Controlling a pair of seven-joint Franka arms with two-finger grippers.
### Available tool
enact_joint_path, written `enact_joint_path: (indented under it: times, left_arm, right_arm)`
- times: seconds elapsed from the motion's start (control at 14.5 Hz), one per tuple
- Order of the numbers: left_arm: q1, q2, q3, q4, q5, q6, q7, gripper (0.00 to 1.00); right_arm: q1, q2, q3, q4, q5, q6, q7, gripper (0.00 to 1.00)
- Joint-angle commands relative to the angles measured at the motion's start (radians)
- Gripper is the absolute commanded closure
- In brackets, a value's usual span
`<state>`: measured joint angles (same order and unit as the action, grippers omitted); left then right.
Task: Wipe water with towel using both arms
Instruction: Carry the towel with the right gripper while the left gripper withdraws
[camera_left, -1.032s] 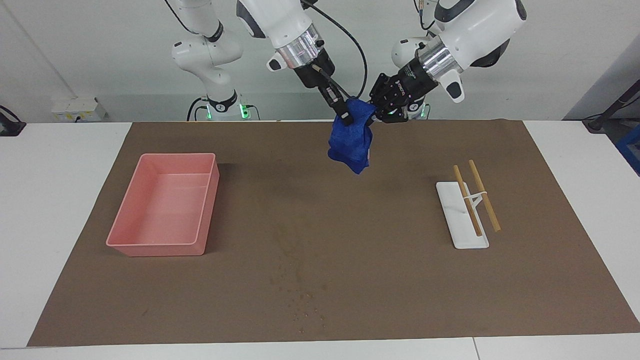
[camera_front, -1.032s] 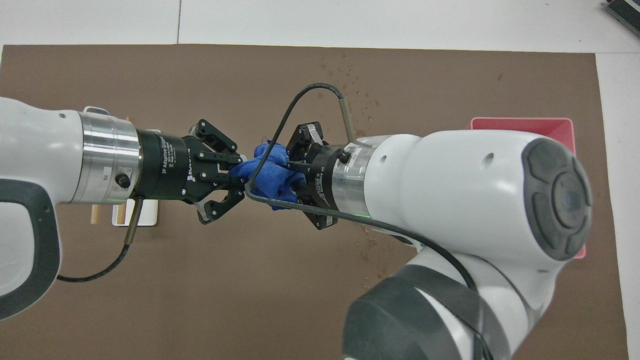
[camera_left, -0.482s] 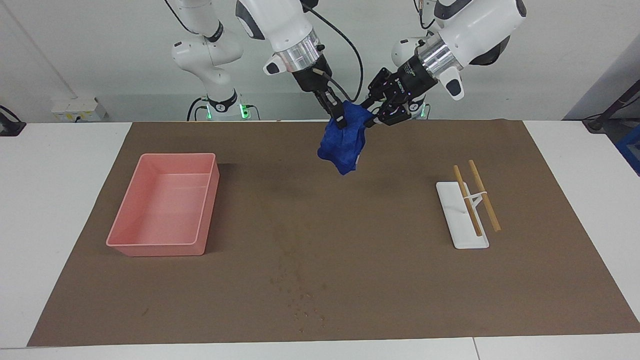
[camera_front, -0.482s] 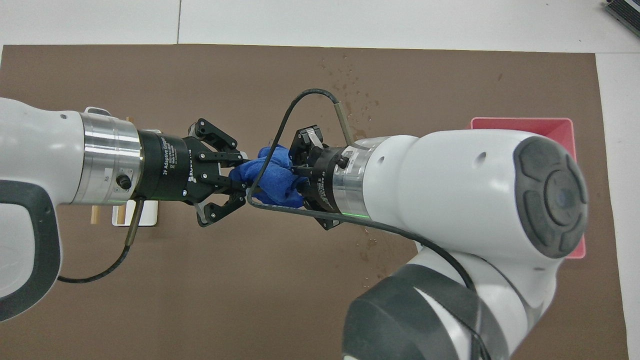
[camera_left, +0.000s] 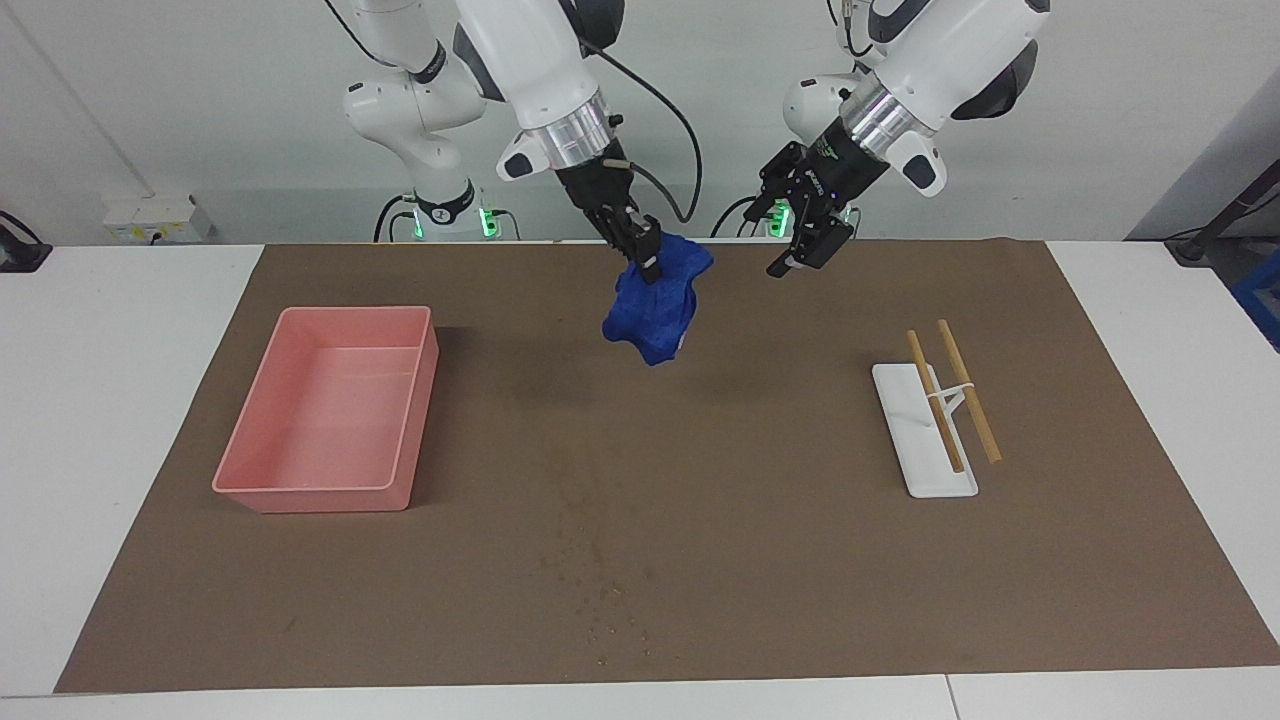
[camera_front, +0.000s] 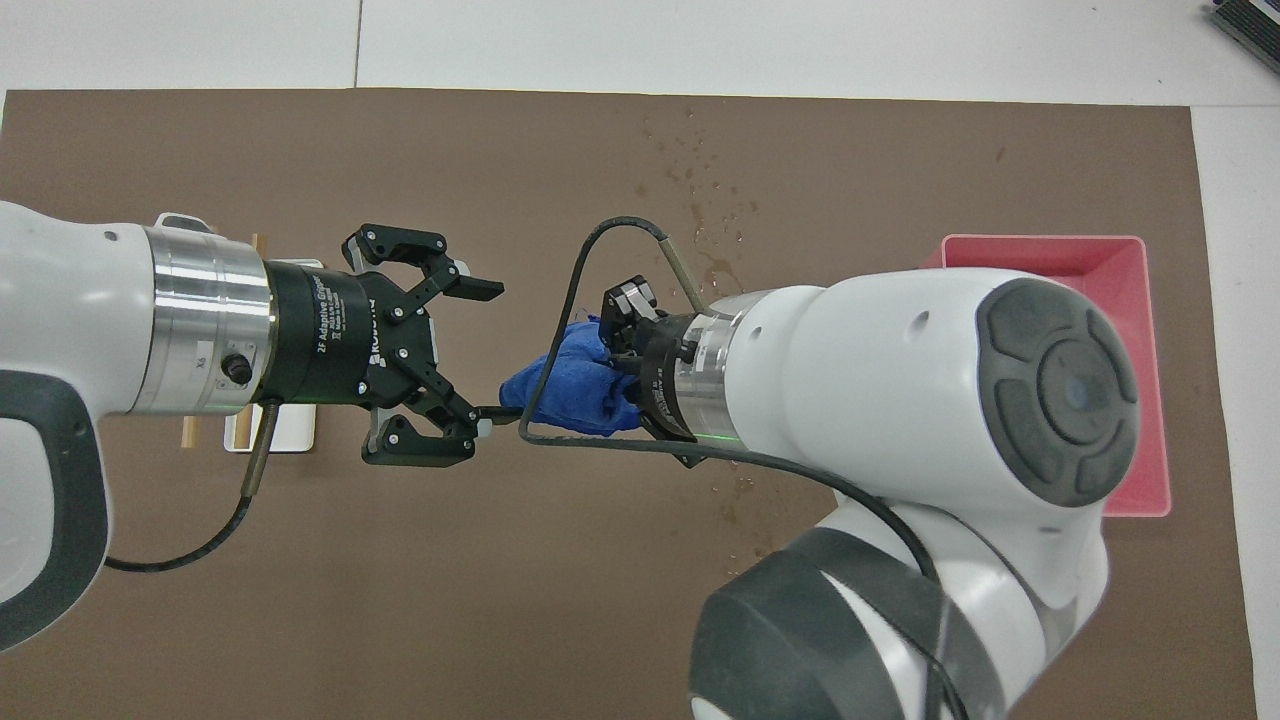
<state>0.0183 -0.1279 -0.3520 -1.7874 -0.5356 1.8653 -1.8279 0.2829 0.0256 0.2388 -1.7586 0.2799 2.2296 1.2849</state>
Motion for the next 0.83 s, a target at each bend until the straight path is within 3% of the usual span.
enact_joint_path:
  times: [0.0,0.28,0.48,0.76]
  left_arm:
    - [0.028,-0.024,0.013,-0.032,0.040,-0.014,0.195,0.00]
    - [0.132,-0.049,0.013,-0.073,0.104,-0.002,0.704,0.00]
    - [0.172,-0.042,0.016,-0.072,0.195,0.026,0.971,0.00]
    - [0.213,-0.026,0.016,-0.060,0.327,0.003,1.306,0.00]
  right_arm:
    - [-0.024,0.028,0.010,-0.055,-0.007,0.189,-0.163,1.00]
    - [-0.027,0.247,0.010,0.003,-0.007,0.535,-0.471,1.00]
    - [-0.068,0.410,0.010,0.163,-0.005,0.558,-0.674,1.00]
    - [-0.093,0.577,0.010,0.280,-0.010,0.584,-0.814,1.00]
